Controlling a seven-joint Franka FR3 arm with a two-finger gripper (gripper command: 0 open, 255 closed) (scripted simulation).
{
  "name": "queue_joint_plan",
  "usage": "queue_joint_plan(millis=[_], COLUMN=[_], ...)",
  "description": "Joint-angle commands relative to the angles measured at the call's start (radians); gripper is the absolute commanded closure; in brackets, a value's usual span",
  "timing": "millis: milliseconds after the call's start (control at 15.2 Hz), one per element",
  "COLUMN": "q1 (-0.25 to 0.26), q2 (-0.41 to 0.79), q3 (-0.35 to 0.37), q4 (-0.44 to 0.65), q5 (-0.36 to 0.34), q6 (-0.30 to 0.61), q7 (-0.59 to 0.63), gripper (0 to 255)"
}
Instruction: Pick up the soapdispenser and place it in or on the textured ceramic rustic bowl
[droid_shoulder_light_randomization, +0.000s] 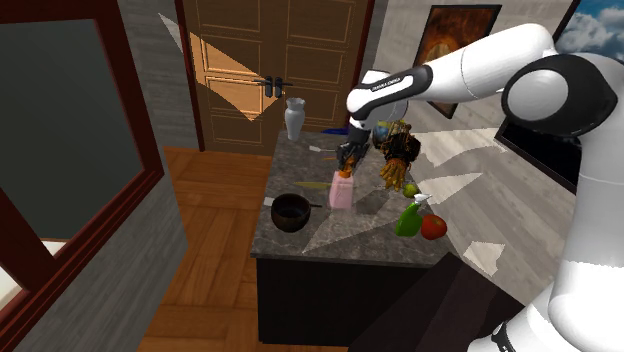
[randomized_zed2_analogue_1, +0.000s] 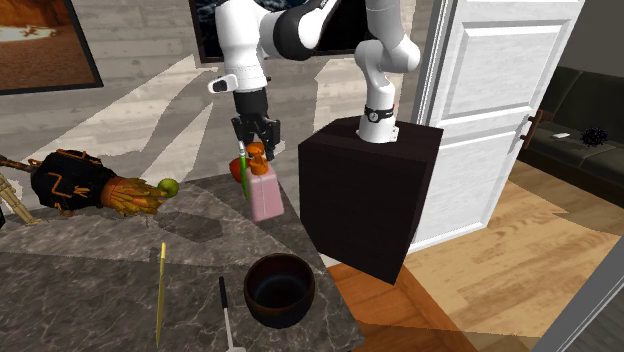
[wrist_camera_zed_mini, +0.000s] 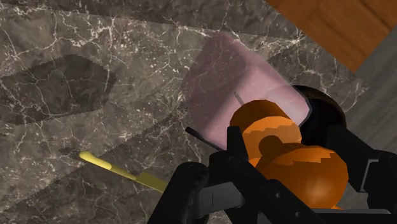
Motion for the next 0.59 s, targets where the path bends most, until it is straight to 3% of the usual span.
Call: queue_joint_plan(millis=[0, 198, 528], q1=[0.000, 0.000, 0.052], q2=[-0.013, -0.027, 0.053], q3=[-0.001, -0.003, 0.017], q4=[0.007, 0.018, 0.214], q5=[-0.003, -0.006, -0.021], q6=[-0.021, -0.045, -0.150], q7=[0.003, 0.007, 0.102], gripper=[255, 255, 255])
